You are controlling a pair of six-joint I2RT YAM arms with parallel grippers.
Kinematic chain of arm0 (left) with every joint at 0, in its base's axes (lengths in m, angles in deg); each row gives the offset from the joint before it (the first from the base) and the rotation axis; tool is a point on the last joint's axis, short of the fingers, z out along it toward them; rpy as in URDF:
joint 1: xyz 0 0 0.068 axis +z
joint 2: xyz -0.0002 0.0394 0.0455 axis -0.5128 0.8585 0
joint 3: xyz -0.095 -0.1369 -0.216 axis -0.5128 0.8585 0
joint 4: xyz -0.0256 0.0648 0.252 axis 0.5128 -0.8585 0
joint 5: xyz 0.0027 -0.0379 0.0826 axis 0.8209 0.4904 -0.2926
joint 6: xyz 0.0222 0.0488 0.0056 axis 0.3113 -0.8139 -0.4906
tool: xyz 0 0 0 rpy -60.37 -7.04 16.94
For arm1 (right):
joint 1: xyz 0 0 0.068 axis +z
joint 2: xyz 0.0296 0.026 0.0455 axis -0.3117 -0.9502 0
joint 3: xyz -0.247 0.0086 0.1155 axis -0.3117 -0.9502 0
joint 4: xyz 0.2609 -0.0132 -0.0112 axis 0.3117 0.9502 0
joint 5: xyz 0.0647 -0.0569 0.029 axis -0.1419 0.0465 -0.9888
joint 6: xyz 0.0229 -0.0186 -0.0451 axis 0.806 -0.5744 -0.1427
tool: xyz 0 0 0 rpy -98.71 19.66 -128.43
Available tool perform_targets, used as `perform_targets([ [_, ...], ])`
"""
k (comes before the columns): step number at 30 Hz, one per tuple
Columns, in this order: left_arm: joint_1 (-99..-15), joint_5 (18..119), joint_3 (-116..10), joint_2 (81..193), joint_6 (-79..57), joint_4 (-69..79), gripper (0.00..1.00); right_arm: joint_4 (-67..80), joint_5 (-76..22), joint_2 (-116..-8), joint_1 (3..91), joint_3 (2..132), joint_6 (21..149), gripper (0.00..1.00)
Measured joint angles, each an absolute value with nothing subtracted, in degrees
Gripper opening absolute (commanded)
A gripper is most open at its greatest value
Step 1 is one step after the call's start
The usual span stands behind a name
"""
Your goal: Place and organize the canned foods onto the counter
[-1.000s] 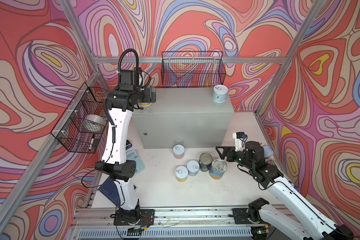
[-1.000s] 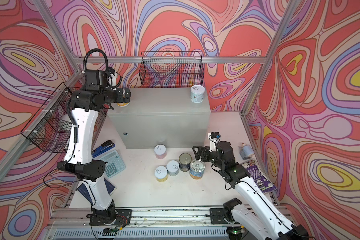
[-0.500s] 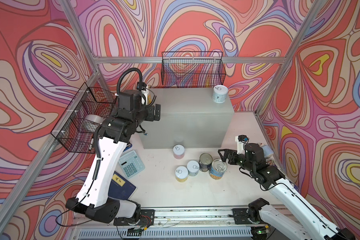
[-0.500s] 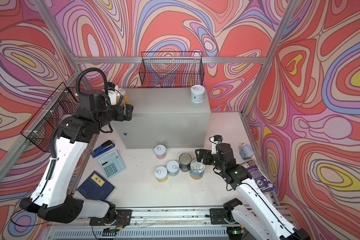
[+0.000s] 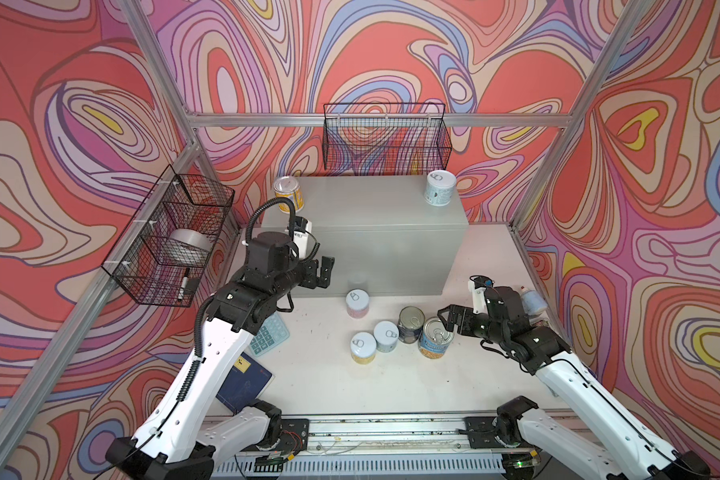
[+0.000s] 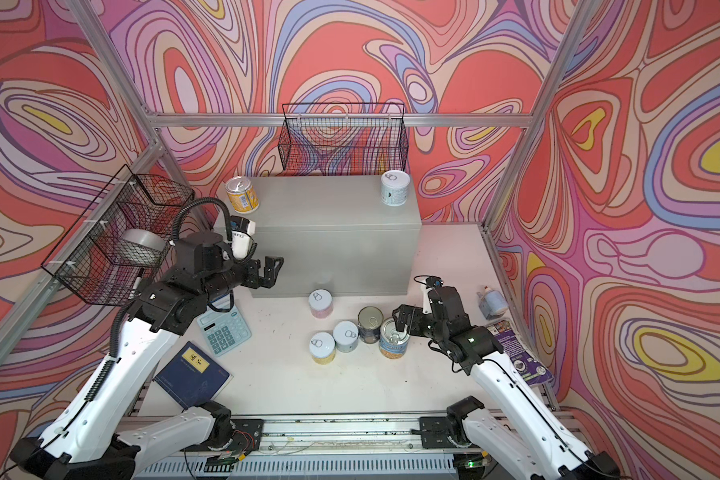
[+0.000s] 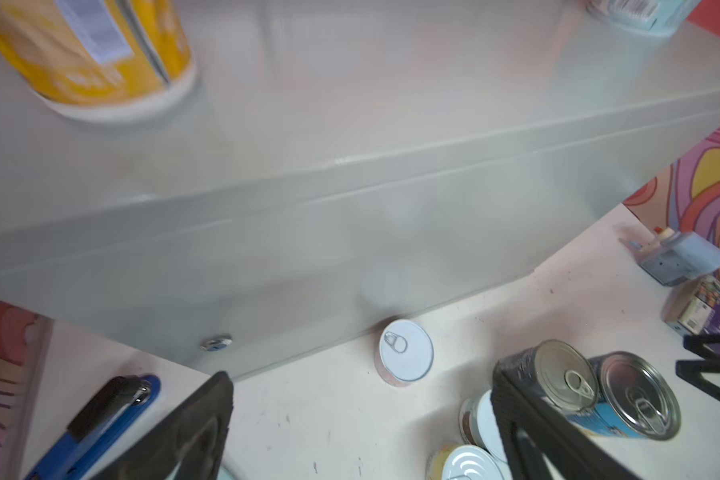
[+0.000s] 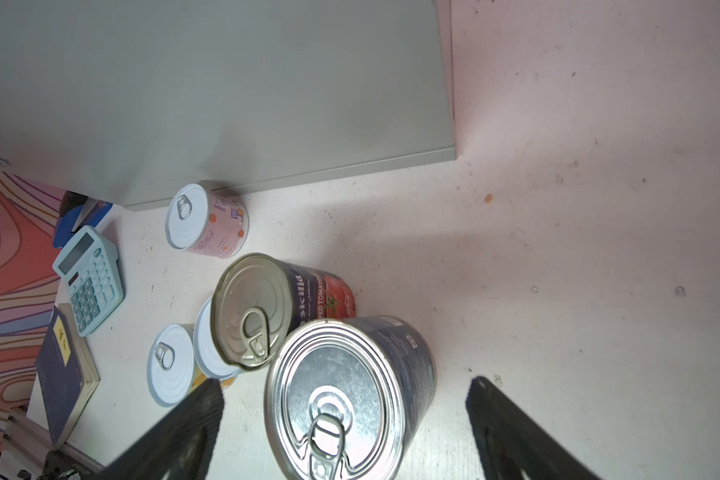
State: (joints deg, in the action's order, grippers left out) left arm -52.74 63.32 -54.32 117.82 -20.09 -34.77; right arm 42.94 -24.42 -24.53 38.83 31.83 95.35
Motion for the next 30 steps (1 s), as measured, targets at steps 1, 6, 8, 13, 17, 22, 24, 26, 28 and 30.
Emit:
perform_targets([
  [1,-52.78,64.72,-53.12,117.84,-19.98,-34.42,1.00,43.35,-24.60,-25.08,38.83,31.98,95.30,0.95],
  [6,-53.22,70.70,-50.30,119.39,-19.76,-32.41,1.00,46.13,-25.08,-28.58,38.80,34.72,94.12,0.95],
  [8,-53.29,72.19,-50.30,120.35,-19.50,-31.66,1.00,46.74,-25.21,-30.19,38.83,36.49,93.49,0.95],
  [13,-54.34,72.98,-48.53,121.45,-18.91,-29.52,1.00,47.46,-26.15,-34.50,39.24,40.40,91.76,0.95],
  [17,-57.33,71.78,-48.11,122.78,-19.41,-29.39,1.00,48.14,-26.13,-36.79,40.51,41.91,90.15,0.95],
  [22,-59.06,69.46,-47.04,123.24,-20.41,-28.95,1.00,49.30,-23.61,-37.03,42.96,41.89,88.81,0.95],
  [24,-59.91,67.93,-46.47,123.20,-21.11,-28.41,1.00,49.85,-22.17,-36.73,44.31,41.89,88.40,0.95],
  [26,-60.78,66.55,-45.97,123.20,-21.79,-28.08,1.00,50.83,-21.06,-36.51,45.65,41.89,88.07,0.95],
  [28,-61.29,65.87,-45.75,123.28,-22.16,-28.06,1.00,51.73,-20.82,-36.44,46.52,41.84,87.96,0.95],
  [30,-61.31,65.37,-45.77,123.61,-22.47,-27.97,1.00,52.32,-21.10,-36.34,47.02,41.58,87.96,0.95],
])
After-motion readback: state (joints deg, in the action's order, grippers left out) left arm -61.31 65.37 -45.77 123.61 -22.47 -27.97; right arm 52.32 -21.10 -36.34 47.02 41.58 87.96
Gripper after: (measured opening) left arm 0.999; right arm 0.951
